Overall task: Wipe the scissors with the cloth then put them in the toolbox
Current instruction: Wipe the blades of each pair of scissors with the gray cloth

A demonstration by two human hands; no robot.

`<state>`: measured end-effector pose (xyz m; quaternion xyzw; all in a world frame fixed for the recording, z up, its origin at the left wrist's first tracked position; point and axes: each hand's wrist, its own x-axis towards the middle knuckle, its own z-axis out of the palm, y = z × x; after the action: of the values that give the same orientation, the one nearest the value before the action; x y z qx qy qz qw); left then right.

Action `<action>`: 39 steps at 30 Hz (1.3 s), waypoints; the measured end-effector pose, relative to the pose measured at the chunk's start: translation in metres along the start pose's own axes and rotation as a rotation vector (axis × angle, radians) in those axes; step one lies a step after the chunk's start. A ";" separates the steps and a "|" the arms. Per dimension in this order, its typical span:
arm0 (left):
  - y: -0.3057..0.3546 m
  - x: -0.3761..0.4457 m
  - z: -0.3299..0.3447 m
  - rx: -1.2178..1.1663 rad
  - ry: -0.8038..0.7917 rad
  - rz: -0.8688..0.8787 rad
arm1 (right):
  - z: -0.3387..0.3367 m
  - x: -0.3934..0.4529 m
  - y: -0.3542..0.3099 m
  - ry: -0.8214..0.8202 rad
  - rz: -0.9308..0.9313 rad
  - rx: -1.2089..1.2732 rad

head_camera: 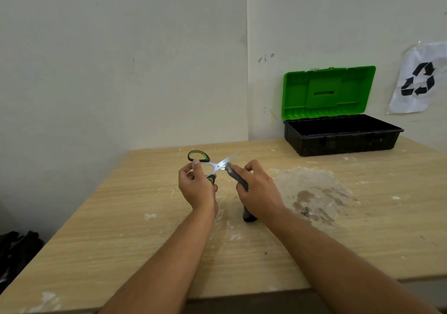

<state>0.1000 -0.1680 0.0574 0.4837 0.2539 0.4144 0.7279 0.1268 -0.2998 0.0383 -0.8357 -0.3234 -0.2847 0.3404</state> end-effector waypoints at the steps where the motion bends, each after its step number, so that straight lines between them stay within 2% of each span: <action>1: -0.001 0.000 0.001 0.003 -0.008 -0.001 | 0.001 0.000 -0.003 -0.010 -0.009 0.003; 10: -0.008 0.005 -0.004 0.017 -0.013 0.033 | -0.001 0.003 -0.008 -0.192 -0.069 0.097; 14: -0.008 0.008 -0.004 0.011 -0.004 0.055 | -0.002 0.002 -0.002 -0.020 0.054 0.260; 17: -0.009 0.006 -0.002 0.013 -0.009 0.055 | -0.001 0.003 -0.002 0.044 0.142 0.230; 22: -0.012 0.000 0.003 0.009 -0.014 0.052 | 0.000 -0.001 -0.018 -0.131 -0.044 0.132; 27: -0.013 0.009 -0.006 0.005 0.005 0.031 | -0.012 0.015 -0.002 0.121 0.174 0.227; 29: -0.013 0.010 -0.007 0.004 0.009 0.022 | -0.015 0.022 0.000 0.159 0.181 0.211; 31: -0.013 0.007 -0.004 0.001 0.005 0.006 | -0.014 0.027 -0.006 0.116 0.117 0.142; 35: -0.012 -0.001 0.004 -0.011 -0.003 -0.047 | -0.003 0.027 -0.015 -0.081 -0.013 -0.078; 39: -0.011 0.000 -0.002 -0.035 0.017 -0.111 | 0.002 0.021 -0.012 -0.207 -0.129 -0.164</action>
<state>0.1022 -0.1685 0.0466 0.4526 0.2792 0.3821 0.7558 0.1314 -0.2849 0.0562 -0.8631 -0.3854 -0.2438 0.2170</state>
